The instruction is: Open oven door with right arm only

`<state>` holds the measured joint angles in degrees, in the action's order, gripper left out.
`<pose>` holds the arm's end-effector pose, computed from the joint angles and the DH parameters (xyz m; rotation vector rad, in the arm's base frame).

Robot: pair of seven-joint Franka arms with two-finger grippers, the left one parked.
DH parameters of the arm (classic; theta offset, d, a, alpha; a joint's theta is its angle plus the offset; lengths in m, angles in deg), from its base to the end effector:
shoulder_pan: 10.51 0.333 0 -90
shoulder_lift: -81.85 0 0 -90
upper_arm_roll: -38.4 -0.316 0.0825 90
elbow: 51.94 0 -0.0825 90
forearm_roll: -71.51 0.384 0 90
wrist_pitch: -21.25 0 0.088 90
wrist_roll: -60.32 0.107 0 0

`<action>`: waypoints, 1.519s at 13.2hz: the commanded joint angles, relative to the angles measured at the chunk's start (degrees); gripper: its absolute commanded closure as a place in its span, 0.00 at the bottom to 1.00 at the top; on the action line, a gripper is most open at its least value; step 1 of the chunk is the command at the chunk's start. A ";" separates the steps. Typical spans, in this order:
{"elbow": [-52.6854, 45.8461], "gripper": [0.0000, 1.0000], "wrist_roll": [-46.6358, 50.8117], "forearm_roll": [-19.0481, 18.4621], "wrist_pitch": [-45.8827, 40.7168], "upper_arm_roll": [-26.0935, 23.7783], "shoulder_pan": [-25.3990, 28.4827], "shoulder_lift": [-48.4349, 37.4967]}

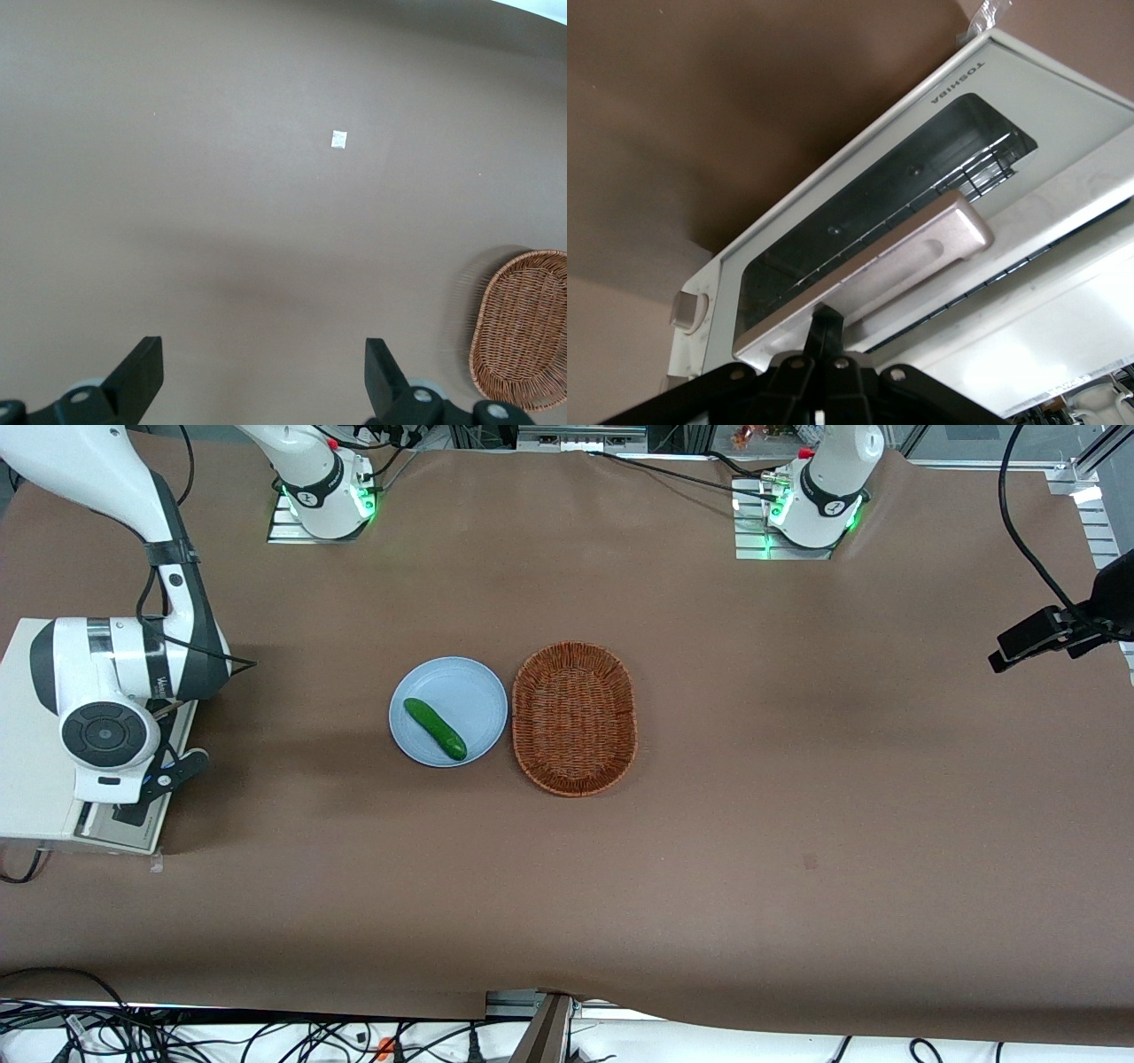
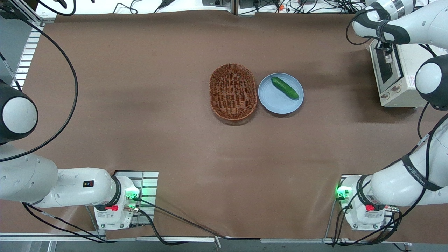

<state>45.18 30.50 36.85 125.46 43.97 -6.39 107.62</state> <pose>0.6351 -0.0569 0.3283 2.4006 0.9453 -0.6251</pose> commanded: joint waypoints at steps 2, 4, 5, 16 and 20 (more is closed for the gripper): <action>-0.26 1.00 1.43 2.75 4.95 -0.20 -0.26 2.79; -0.35 1.00 3.00 3.45 5.48 -0.29 -0.26 3.49; -0.35 1.00 3.53 4.42 5.83 -0.29 -0.08 3.85; -0.70 1.00 6.88 12.94 11.10 -0.29 0.18 9.64; -1.49 1.00 6.88 17.25 12.16 -0.20 -0.34 11.67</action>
<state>44.65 38.02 55.23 137.69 41.91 -4.62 117.49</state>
